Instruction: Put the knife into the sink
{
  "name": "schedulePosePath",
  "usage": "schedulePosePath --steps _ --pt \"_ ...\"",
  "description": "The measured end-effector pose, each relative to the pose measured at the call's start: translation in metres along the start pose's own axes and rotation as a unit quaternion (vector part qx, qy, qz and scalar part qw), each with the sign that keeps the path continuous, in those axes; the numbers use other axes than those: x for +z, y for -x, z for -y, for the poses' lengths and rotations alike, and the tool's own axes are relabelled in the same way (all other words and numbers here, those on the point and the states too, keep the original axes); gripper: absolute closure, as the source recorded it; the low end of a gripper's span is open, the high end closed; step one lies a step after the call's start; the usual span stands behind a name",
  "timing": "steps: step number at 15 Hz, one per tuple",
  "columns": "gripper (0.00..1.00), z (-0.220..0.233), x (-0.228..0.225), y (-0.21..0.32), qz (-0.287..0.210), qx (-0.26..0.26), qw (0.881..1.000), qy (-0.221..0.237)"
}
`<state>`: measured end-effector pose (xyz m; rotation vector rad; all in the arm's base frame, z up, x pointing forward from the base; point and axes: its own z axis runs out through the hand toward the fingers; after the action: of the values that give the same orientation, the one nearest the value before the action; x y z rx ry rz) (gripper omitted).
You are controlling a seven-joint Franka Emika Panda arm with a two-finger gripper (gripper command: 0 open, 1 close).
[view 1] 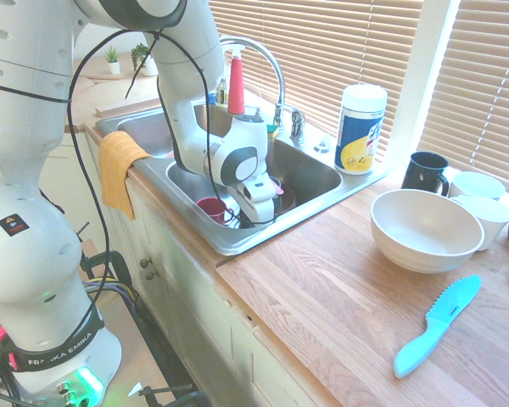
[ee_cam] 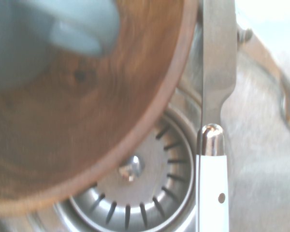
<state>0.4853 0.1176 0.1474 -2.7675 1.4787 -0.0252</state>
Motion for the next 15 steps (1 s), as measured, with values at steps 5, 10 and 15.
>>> schedulePosePath --steps 5,10,15 --pt "0.00 0.003 0.000 -0.004 -0.001 0.000 1.000 0.001" --pt "0.00 0.013 -0.013 -0.001 -0.004 -0.008 1.000 -0.003" --pt "0.00 0.023 -0.102 -0.008 -0.025 -0.044 0.998 -0.024"
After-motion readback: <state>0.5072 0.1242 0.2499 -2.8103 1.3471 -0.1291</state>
